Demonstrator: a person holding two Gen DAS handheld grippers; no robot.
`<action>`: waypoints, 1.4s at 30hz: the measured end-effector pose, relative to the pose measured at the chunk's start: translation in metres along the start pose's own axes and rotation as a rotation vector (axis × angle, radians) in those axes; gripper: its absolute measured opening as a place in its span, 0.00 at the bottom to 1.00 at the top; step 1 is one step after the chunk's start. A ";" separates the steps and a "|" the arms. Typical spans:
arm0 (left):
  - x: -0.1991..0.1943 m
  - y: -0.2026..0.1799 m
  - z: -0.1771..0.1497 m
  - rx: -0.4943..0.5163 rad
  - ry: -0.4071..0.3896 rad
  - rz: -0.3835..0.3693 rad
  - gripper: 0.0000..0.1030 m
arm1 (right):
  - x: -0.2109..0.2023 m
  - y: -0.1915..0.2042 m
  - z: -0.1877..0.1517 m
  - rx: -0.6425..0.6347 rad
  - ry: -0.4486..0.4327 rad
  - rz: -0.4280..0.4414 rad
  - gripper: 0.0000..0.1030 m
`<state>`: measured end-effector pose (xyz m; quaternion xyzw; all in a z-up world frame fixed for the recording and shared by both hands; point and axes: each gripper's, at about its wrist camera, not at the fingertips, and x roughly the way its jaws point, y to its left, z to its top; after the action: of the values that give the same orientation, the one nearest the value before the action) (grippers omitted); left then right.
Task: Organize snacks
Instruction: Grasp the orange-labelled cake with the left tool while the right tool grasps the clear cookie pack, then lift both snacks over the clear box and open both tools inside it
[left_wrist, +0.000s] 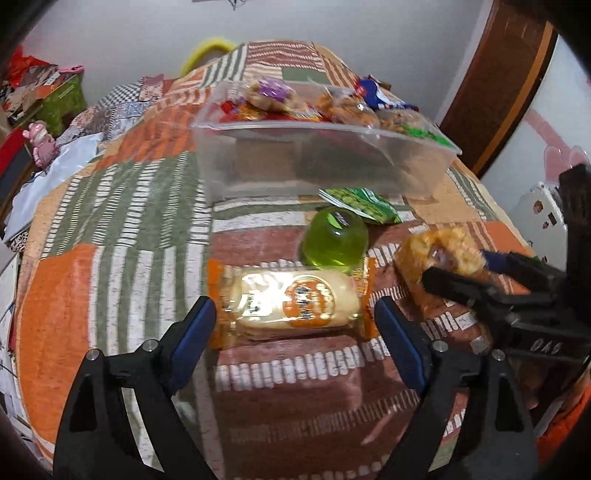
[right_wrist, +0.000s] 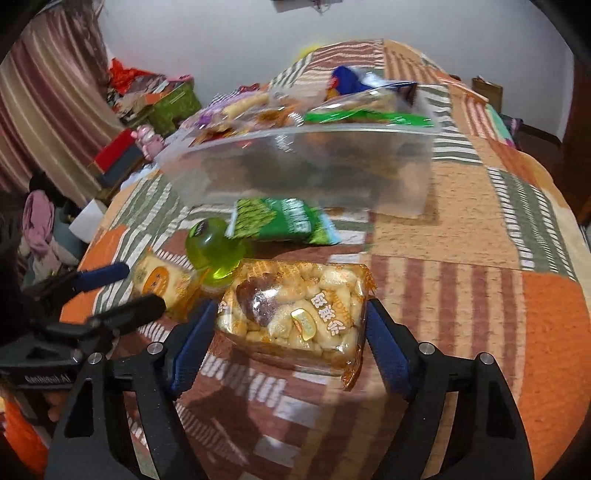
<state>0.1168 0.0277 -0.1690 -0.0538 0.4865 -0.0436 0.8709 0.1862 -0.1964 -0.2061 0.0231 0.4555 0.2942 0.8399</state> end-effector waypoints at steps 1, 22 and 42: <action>0.003 -0.002 0.000 0.004 0.005 0.004 0.87 | -0.002 -0.003 0.001 0.008 -0.006 -0.004 0.75; 0.011 0.015 0.003 -0.069 -0.059 0.028 0.66 | -0.024 -0.014 0.012 0.043 -0.074 -0.006 0.75; -0.043 0.017 0.052 -0.063 -0.240 -0.004 0.66 | -0.042 0.000 0.051 -0.005 -0.180 0.000 0.75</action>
<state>0.1392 0.0530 -0.1075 -0.0868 0.3796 -0.0231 0.9208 0.2081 -0.2061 -0.1449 0.0472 0.3773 0.2919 0.8776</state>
